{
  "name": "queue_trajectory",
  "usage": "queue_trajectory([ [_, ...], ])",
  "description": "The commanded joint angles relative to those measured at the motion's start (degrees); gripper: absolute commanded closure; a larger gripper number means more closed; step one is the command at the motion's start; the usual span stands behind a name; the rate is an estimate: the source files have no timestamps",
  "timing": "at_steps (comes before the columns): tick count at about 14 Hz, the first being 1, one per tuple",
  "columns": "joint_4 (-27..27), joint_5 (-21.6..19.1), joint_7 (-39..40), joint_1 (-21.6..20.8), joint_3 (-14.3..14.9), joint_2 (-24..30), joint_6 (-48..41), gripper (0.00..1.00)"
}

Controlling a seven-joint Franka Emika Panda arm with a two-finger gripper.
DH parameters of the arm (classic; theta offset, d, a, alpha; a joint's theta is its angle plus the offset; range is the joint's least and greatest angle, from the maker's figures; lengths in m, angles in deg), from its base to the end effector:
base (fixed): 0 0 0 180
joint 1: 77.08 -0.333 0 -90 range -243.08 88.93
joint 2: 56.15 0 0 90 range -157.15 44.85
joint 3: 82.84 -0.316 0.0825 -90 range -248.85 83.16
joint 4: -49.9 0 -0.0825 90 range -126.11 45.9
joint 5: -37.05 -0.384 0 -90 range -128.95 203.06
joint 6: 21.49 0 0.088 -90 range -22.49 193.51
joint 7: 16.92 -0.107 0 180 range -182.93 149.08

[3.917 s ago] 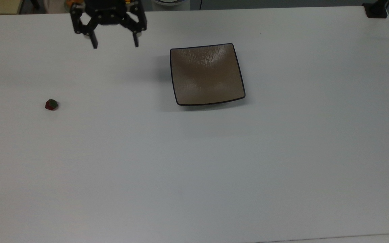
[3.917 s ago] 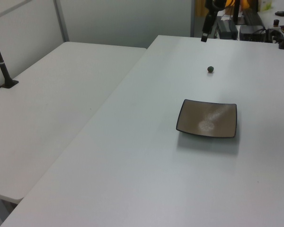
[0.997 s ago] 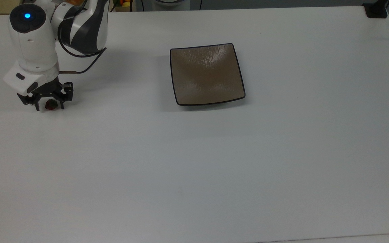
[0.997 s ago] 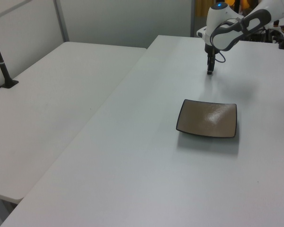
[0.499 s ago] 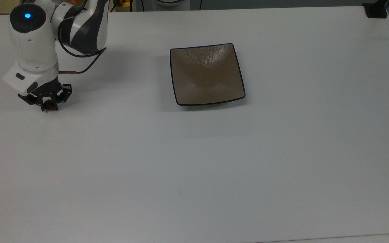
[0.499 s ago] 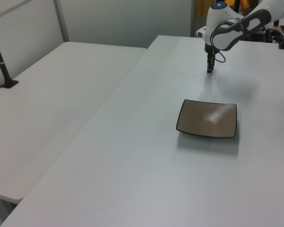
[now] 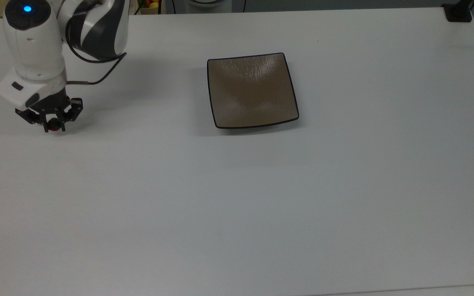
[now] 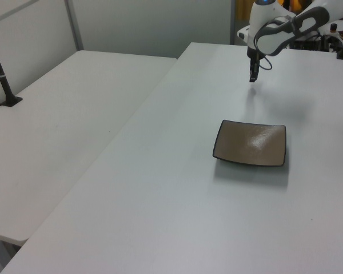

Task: Strawberries on a ceramic plate
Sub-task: 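Lift the strawberry and carry it toward the square plate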

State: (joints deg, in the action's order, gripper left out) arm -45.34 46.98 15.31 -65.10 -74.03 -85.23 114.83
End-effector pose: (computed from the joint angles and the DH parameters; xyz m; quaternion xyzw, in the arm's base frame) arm 0.6565 -0.2364 0.3381 0.9749 0.1672 0.0488 0.1383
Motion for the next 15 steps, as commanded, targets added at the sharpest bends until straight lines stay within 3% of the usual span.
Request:
queue_trajectory([
  [1,-0.7,0.0,0.1,-0.6,0.3,6.6,-7.5,0.88],
  [9,-0.3,-6.1,-0.2,-1.4,-2.7,19.8,-27.7,0.86],
  [13,-0.6,-10.6,-0.4,-2.9,-4.5,25.6,-34.4,0.86],
  [15,-0.7,-10.9,-1.5,-4.3,-5.7,27.3,-36.7,0.86],
])
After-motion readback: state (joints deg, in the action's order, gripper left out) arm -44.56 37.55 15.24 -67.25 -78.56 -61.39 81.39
